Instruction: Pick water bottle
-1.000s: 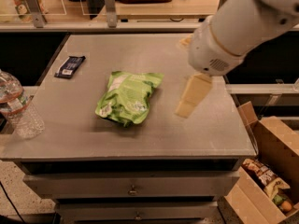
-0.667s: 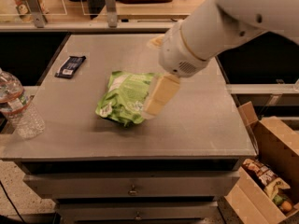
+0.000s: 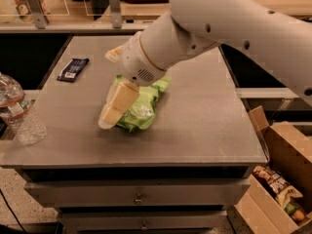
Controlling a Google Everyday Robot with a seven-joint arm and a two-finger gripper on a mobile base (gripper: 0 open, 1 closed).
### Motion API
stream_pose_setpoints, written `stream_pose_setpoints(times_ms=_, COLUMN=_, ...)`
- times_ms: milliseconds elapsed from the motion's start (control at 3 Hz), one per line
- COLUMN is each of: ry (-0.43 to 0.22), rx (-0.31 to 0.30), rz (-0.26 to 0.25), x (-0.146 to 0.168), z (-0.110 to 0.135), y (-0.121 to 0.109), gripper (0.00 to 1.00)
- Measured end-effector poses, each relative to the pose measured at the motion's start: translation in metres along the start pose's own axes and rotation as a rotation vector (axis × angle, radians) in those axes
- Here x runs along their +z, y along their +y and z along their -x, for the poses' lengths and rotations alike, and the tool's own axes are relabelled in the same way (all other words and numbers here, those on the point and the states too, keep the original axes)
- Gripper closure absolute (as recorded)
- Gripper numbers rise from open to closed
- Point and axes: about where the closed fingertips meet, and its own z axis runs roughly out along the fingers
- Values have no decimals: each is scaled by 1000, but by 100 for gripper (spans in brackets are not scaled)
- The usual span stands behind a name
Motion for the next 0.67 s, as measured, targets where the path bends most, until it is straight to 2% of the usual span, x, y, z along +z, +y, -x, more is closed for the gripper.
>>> stream_pose_setpoints(times_ms=667, ry=-154, rx=-11, rz=158, x=72, z=58, y=15, gripper=0)
